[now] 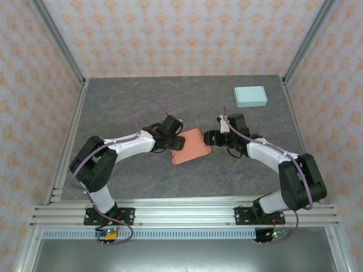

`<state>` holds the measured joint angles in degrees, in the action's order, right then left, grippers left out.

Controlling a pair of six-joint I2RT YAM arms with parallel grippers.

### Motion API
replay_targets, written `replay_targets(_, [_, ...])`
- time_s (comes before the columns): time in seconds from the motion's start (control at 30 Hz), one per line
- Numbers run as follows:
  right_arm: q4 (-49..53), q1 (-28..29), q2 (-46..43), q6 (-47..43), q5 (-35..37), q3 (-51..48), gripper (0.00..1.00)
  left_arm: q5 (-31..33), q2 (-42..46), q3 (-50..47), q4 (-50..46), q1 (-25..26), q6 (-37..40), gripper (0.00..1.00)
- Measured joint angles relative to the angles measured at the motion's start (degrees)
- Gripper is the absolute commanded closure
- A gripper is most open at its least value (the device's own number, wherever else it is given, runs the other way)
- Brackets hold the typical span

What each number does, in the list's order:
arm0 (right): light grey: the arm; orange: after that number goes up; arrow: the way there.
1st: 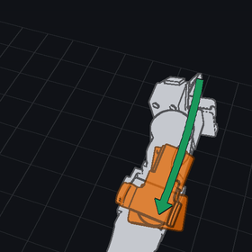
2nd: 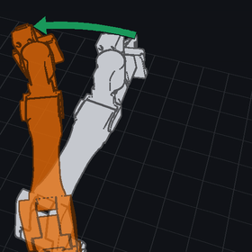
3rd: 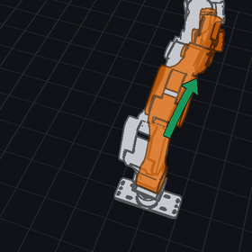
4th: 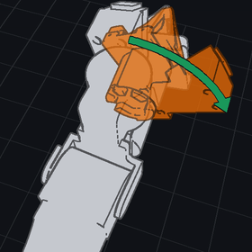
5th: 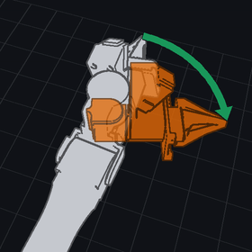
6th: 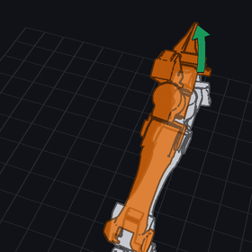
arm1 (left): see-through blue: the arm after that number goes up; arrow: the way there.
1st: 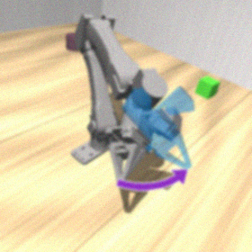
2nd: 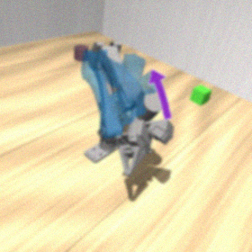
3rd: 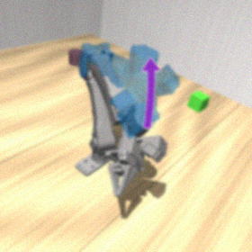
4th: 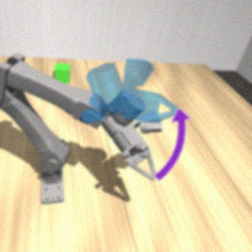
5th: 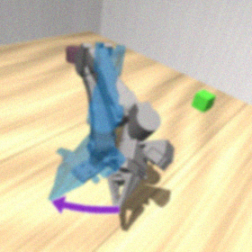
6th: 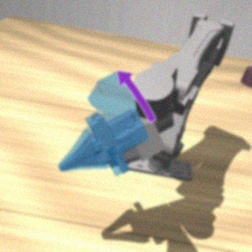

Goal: Fold the paper box

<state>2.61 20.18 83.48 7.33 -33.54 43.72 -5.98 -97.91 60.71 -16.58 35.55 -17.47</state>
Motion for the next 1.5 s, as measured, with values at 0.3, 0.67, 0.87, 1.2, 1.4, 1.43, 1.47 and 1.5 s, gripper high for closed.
replay_targets(0.3, [6.62,-0.39,11.74,-2.08,-5.31,8.96,0.47,-4.48,12.5,-6.14,-3.15,-3.48,-7.45,0.41])
replay_targets(0.67, [10.86,-0.72,18.27,-6.1,-10.56,14.56,0.62,-15.19,3.61,-8.2,2.93,-6.12,-5.49,0.79])
replay_targets(0.87, [10.01,-1.07,17.25,-3.61,-11.3,12.94,0.61,-18.82,1.33,-5.68,2.93,-8.7,-4.98,0.81])
replay_targets(1.2, [6.62,-1.25,9.31,-1.29,-11.43,6.4,0.38,-26.36,-7.06,-1.53,0.66,-12.55,-4.59,0.91])
replay_targets(1.4, [6.25,-1.27,-4.04,-12.59,-5.33,3.61,0.31,-29.83,-9.4,4.94,-5.99,-13.86,-1.53,0.83])
replay_targets(1.43, [6.05,-1.27,-5.88,-14.6,-3.15,3.39,0.3,-30.08,-9.38,5.55,-6.73,-13.92,-1.14,0.81])
replay_targets(1.47, [5.95,-1.29,-7.26,-16.35,-0.81,3.34,0.3,-30.47,-9.33,6.03,-7.32,-14.01,-0.63,0.79])
replay_targets(1.5, [5.86,-1.42,-8.02,-17.68,1.42,3.34,0.3,-31.06,-9.16,6.12,-7.61,-14.32,-0.42,0.76])
